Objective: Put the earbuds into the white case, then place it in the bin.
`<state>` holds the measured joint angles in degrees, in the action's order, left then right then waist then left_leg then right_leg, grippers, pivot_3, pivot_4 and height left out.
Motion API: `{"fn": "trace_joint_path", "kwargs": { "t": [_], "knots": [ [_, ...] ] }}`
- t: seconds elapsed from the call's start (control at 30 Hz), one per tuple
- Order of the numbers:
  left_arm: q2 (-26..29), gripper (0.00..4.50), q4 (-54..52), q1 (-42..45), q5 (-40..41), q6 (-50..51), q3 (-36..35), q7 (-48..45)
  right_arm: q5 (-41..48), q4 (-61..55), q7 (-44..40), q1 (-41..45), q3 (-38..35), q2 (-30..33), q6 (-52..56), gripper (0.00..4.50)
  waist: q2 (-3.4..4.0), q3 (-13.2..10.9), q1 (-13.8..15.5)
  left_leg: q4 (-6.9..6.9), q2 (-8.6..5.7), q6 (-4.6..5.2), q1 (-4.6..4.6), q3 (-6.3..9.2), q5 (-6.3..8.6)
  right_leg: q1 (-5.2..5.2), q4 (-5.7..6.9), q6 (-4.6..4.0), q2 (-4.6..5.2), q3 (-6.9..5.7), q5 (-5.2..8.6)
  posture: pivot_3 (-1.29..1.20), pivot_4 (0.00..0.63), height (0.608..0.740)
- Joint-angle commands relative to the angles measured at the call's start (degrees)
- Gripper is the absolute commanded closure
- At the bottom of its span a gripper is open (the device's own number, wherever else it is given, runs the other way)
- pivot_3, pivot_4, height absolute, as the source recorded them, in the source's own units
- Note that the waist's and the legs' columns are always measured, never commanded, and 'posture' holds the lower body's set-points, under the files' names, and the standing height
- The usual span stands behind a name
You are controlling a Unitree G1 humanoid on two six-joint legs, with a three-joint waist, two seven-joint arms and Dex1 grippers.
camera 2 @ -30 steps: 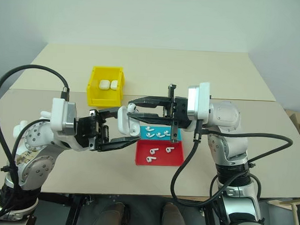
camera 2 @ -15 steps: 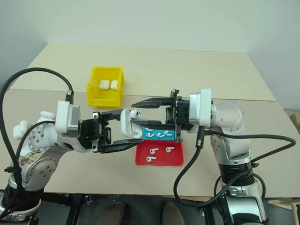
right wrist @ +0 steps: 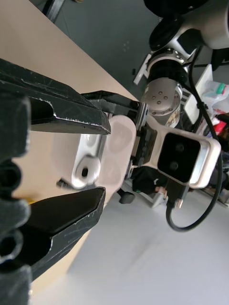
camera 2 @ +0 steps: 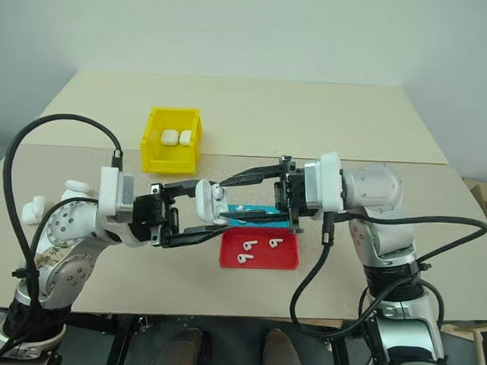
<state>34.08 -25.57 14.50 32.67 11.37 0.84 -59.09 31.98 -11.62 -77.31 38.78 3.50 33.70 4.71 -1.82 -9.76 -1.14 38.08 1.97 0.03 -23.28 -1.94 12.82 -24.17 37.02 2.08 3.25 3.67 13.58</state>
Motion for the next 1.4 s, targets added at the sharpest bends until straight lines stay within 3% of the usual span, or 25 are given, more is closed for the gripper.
{"fn": "trace_joint_path", "kwargs": {
  "t": [0.03,0.23,0.4,0.57,0.97,1.4],
  "knots": [
    [2.7,1.72,2.1,-3.0,-3.4,-5.3,-2.1,-3.2,-2.4,0.5,-0.4,6.8,0.6,7.5,9.2,2.27,0.03,0.0,0.0,-0.01,0.00,0.00,-0.01,-0.02,0.00,-0.03,0.00,-0.01,0.01,0.01,0.00,0.00,0.150,0.740],
    [6.8,1.72,5.4,-9.0,-7.7,-12.3,-3.3,-7.0,-19.4,9.6,-3.3,19.4,14.8,12.8,14.5,2.27,0.04,0.0,-0.3,-0.12,0.08,0.00,0.05,-0.11,0.00,-0.07,-0.04,-0.13,-0.02,0.01,0.06,0.00,0.150,0.740],
    [6.2,1.72,5.3,-11.1,-9.1,-13.9,-2.9,-5.6,-33.5,16.4,-7.0,26.7,27.9,10.4,14.1,2.27,0.04,0.0,-0.3,-0.13,0.07,0.01,-0.06,-0.16,0.00,-0.18,-0.05,-0.11,0.03,0.02,0.06,0.00,0.150,0.740],
    [5.4,1.72,4.6,-12.5,-10.5,-14.9,-1.9,-4.5,-43.1,24.2,-7.2,29.3,34.9,6.0,10.2,2.27,0.04,0.0,-0.1,-0.14,0.06,0.06,-0.10,-0.16,0.04,-0.21,-0.05,-0.11,0.03,0.01,0.06,0.00,0.150,0.740],
    [4.1,1.72,3.8,-13.4,-12.0,-15.4,-0.7,-2.7,-52.2,35.8,-6.2,29.2,37.2,-1.9,5.8,2.27,0.05,0.0,0.0,-0.14,0.07,0.06,-0.07,-0.16,0.04,-0.21,0.01,-0.13,0.03,-0.01,0.05,0.00,0.150,0.740],
    [4.5,1.72,3.5,-13.7,-12.3,-15.2,-0.7,-2.1,-55.6,40.8,-5.4,27.8,37.1,-4.4,2.6,2.27,0.05,0.0,0.0,-0.15,0.06,0.06,-0.06,-0.15,0.04,-0.19,0.02,-0.13,0.03,-0.02,0.04,0.00,0.150,0.740]
  ]
}}
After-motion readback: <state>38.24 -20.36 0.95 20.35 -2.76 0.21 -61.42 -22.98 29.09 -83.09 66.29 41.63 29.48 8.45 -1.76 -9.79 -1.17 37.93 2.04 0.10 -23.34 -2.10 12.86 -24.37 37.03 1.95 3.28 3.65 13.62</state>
